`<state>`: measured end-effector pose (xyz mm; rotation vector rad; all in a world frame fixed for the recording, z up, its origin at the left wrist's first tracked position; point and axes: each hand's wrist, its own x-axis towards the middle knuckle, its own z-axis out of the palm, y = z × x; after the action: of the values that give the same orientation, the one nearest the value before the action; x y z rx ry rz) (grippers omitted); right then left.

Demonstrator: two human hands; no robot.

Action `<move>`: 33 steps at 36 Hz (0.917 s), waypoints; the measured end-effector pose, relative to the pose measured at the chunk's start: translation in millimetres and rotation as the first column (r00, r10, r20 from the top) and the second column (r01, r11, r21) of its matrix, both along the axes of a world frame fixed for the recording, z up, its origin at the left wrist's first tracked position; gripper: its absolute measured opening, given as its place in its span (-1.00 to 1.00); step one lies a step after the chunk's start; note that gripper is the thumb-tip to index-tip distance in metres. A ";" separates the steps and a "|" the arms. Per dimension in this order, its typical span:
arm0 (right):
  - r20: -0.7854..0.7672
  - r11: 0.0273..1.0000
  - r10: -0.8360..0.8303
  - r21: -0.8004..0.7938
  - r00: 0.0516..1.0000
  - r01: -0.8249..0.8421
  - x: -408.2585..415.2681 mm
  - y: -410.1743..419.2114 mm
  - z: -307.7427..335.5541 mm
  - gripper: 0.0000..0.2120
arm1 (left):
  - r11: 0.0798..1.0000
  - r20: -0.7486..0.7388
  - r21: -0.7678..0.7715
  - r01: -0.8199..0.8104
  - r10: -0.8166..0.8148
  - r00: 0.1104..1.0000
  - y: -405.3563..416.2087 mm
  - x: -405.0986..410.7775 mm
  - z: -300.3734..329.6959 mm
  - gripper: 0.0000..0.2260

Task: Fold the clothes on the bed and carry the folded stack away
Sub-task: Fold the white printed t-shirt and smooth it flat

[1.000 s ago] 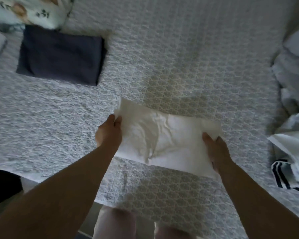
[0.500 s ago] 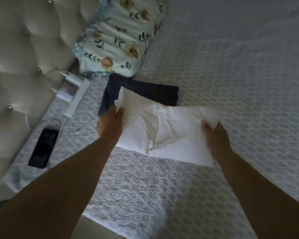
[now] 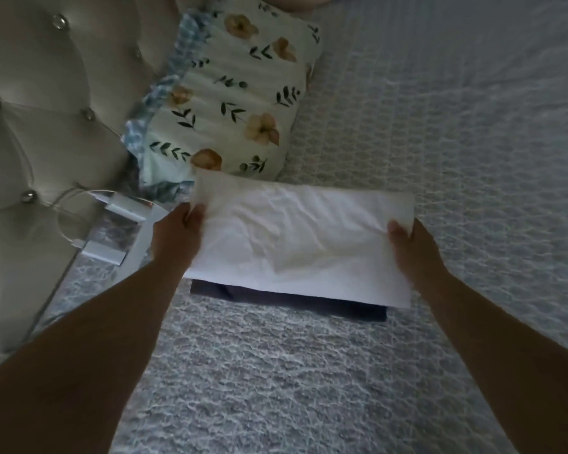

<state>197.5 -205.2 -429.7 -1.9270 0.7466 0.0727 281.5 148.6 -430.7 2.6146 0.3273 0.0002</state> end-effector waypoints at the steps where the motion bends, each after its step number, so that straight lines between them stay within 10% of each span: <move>1: -0.017 1.000 -0.001 -0.019 1.000 0.001 -2.2 -2.6 -7.0 -0.61 | 1.000 -0.019 0.002 0.022 -0.022 1.000 -1.9 1.8 -8.1 -0.68; 14: -0.138 0.976 -0.114 -0.202 0.984 0.085 7.0 11.9 -29.9 -0.61 | 0.968 -0.003 -0.043 -0.248 0.248 0.969 -18.2 -11.1 -40.4 -0.68; 19: -0.012 0.734 0.131 -0.671 0.991 -0.105 -0.1 46.2 -22.2 -0.39 | 0.969 0.063 0.227 0.100 -0.117 0.991 -50.7 -23.5 -36.7 -0.46; 23: -0.306 0.409 0.494 -0.744 0.814 -0.528 -10.5 69.8 -40.5 -0.37 | 0.850 -0.072 0.305 0.430 -0.430 0.900 -59.6 -37.4 -55.0 -0.43; 33: -0.384 0.420 0.462 -0.699 0.799 -0.579 3.7 69.2 -70.8 -0.34 | 0.877 -0.091 0.329 0.350 -0.339 0.936 -54.5 -31.9 -71.5 -0.42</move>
<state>201.2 -136.0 -500.5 -3.0271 0.1825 0.3053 249.6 94.1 -502.2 2.9854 -0.1515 -0.1152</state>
